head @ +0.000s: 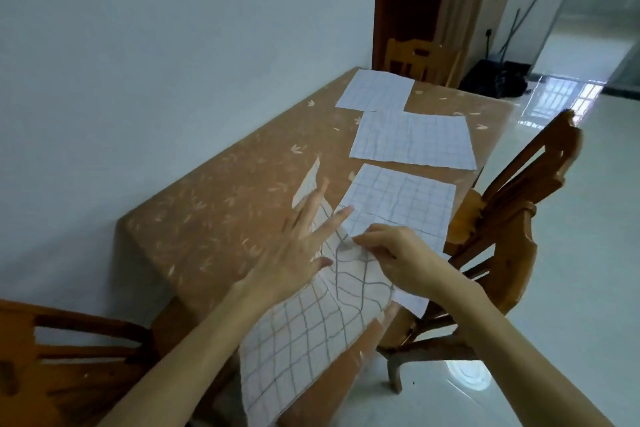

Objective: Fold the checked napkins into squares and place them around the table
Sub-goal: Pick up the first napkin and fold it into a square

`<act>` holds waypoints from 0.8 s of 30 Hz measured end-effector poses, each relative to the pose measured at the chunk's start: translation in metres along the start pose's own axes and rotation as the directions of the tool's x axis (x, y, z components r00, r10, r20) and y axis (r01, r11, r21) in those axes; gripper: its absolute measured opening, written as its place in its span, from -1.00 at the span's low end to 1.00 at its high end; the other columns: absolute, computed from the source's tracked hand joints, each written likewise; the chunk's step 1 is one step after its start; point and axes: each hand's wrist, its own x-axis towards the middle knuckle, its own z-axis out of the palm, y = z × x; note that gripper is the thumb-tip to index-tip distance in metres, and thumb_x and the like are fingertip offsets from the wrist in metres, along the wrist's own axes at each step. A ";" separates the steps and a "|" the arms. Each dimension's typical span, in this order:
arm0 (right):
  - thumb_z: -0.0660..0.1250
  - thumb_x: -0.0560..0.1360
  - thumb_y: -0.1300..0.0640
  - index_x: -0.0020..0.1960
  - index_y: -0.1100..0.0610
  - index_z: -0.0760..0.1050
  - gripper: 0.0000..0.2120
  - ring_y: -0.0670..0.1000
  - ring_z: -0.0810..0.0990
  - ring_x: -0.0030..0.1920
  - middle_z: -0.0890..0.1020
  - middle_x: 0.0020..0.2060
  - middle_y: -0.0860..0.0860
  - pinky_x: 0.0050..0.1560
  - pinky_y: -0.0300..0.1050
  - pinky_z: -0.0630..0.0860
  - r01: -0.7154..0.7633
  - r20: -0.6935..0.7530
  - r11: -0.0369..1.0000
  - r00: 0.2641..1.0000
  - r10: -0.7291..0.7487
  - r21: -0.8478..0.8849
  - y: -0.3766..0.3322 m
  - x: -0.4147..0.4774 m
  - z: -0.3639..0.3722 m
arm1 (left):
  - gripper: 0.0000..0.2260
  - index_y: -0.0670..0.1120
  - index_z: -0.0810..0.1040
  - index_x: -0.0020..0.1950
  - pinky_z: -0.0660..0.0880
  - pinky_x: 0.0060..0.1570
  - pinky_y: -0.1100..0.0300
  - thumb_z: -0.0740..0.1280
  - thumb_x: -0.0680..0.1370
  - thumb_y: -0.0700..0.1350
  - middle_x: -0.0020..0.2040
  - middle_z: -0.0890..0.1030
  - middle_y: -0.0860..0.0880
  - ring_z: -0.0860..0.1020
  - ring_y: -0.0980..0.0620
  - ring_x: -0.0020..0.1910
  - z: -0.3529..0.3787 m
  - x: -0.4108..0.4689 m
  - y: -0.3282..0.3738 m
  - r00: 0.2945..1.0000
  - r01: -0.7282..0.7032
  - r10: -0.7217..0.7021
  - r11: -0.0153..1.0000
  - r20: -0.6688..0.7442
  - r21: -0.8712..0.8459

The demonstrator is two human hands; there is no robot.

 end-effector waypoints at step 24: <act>0.43 0.49 0.22 0.17 0.13 0.56 -0.74 -0.21 0.69 -0.09 0.68 -0.11 -0.12 -0.10 -0.38 0.59 0.381 -0.817 0.902 0.573 -0.058 0.203 0.001 -0.055 -0.202 | -0.85 0.14 0.61 -0.10 0.49 -0.16 0.33 0.52 0.49 -0.10 -0.23 0.64 0.28 0.60 0.23 -0.21 -0.142 0.112 0.051 0.996 -0.054 0.024 0.938 -0.090 -0.343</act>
